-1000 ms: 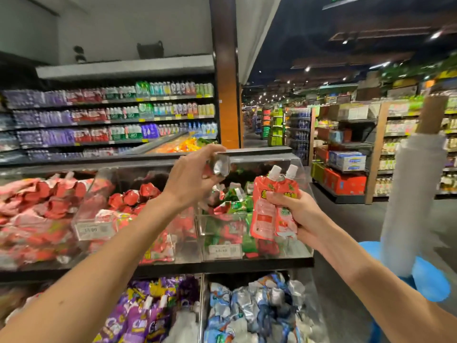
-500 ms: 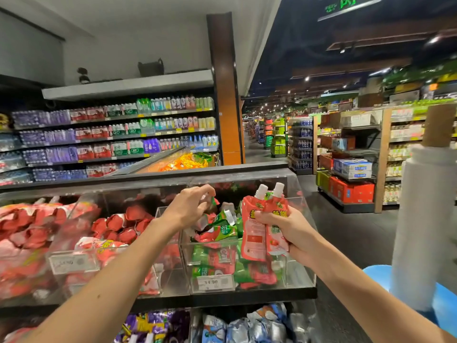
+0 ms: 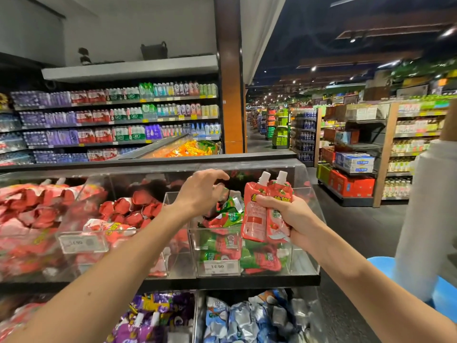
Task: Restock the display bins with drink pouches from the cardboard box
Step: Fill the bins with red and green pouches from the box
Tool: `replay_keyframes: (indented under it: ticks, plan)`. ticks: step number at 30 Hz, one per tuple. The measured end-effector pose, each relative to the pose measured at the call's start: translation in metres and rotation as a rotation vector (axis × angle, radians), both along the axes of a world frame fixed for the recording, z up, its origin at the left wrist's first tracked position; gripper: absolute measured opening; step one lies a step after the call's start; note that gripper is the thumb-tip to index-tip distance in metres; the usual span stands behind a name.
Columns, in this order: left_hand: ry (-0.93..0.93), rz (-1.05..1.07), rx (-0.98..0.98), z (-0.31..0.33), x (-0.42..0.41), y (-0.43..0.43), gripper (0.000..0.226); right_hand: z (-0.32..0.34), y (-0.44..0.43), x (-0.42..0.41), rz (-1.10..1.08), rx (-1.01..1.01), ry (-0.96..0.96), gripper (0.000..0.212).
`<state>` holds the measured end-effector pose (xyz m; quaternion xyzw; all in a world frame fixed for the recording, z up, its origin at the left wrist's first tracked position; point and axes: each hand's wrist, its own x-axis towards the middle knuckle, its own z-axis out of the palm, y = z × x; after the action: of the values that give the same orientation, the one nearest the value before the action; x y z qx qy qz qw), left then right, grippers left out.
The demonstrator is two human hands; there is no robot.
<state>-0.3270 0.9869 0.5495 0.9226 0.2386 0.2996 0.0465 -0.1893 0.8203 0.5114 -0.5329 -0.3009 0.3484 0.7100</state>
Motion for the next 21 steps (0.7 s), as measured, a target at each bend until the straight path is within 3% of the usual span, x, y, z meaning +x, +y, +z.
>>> replay_keyframes:
  ticks: [3,6,8,11,15,20,21]
  plan:
    - [-0.232,-0.224,-0.374,-0.002,-0.031,-0.036,0.026,0.003,-0.003,-0.015,-0.022,0.017,0.000,0.055]
    - [-0.225,-0.331,-0.613,-0.013,-0.071,-0.066,0.062,0.006,-0.005,-0.041,-0.003,0.049,0.009,0.039]
    - [-0.193,-0.349,-0.705,-0.027,-0.097,-0.075,0.074,0.005,-0.005,-0.065,0.046,0.073,0.015,0.027]
    - [-0.209,-0.353,-0.781,-0.047,-0.129,-0.083,0.076,-0.003,0.005,-0.109,0.098,0.089,-0.001,0.027]
    - [-0.426,-0.314,-0.815,-0.067,-0.171,-0.083,0.066,-0.018,0.024,-0.170,0.150,0.112,-0.026,0.034]
    - [-0.654,-0.109,-0.904,-0.086,-0.226,-0.075,0.053,-0.021,0.050,-0.225,0.312,0.122,-0.047,0.007]
    - [-0.718,-0.064,-0.916,-0.087,-0.235,-0.074,0.049,-0.022,0.054,-0.236,0.372,0.110,-0.054,0.013]
